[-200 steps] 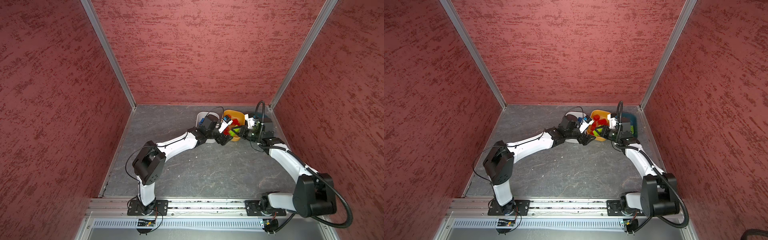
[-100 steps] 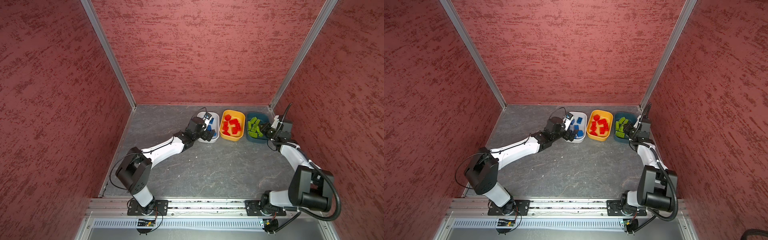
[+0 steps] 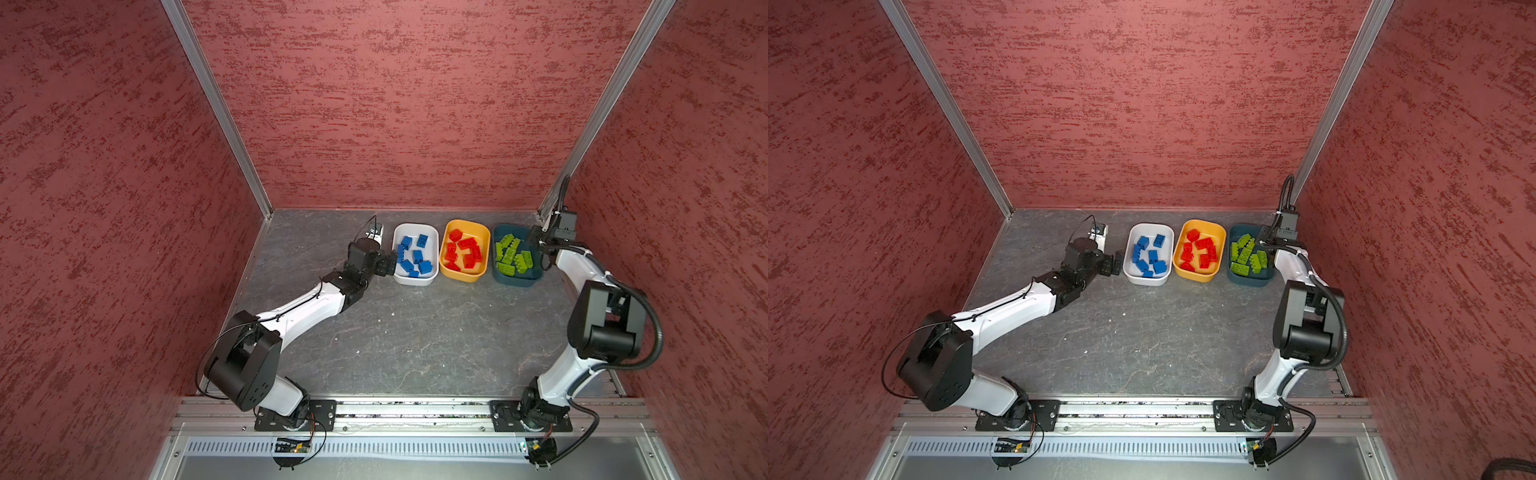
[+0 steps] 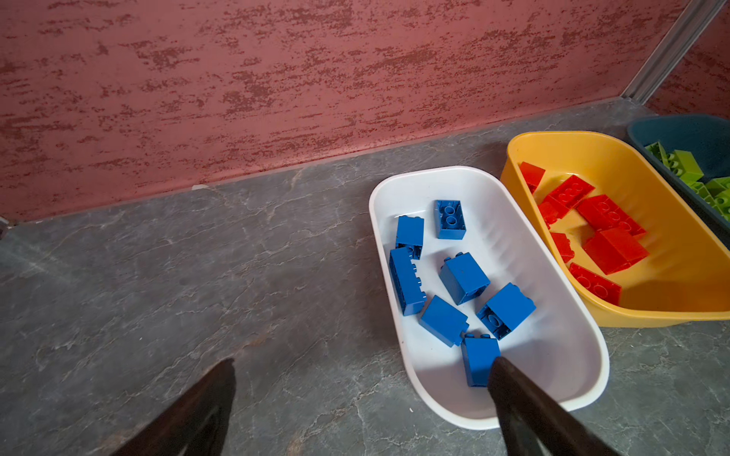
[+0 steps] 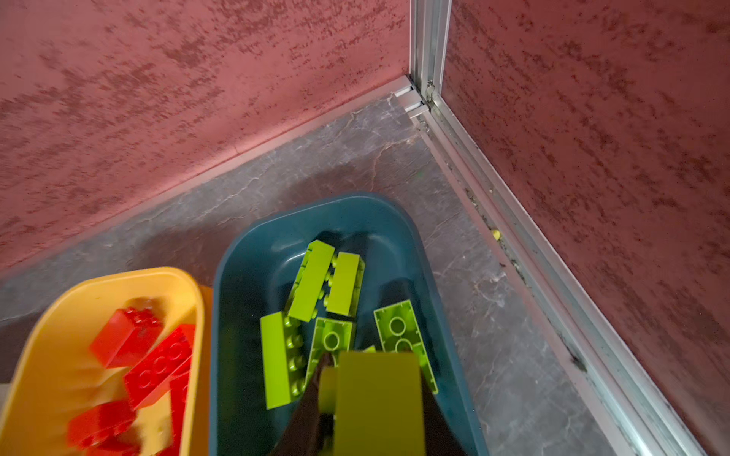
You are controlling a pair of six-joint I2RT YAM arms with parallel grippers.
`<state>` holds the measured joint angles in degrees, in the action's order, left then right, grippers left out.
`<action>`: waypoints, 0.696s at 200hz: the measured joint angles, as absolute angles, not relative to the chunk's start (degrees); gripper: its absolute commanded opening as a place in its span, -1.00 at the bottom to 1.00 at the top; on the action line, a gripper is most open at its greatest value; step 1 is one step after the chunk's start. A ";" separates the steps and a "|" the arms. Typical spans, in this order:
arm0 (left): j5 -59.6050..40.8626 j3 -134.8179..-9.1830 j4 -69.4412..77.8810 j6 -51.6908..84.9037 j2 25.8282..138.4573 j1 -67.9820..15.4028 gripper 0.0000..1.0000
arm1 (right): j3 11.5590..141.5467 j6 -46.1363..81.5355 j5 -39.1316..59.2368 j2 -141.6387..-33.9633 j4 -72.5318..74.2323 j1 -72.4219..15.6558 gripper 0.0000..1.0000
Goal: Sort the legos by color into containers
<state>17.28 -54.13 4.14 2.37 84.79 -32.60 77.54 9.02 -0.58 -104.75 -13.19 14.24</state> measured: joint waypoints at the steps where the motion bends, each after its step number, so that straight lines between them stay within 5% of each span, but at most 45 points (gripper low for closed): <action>1: 17.28 -54.08 4.14 2.37 84.77 -32.60 0.99 | 77.73 8.91 -0.60 -104.95 -13.26 14.24 -0.94; 71: 18.76 -52.16 4.01 4.49 81.67 -31.59 0.99 | 94.30 3.68 -2.35 -122.67 -19.90 14.24 -0.47; 139: 19.31 -51.31 4.03 6.22 80.77 -30.17 0.99 | 95.07 3.51 -4.32 -123.33 -22.04 14.20 0.18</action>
<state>19.31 -51.31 4.03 6.22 80.77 -30.17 95.07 3.51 -4.32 -123.33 -22.04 14.20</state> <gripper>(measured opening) 0.995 0.566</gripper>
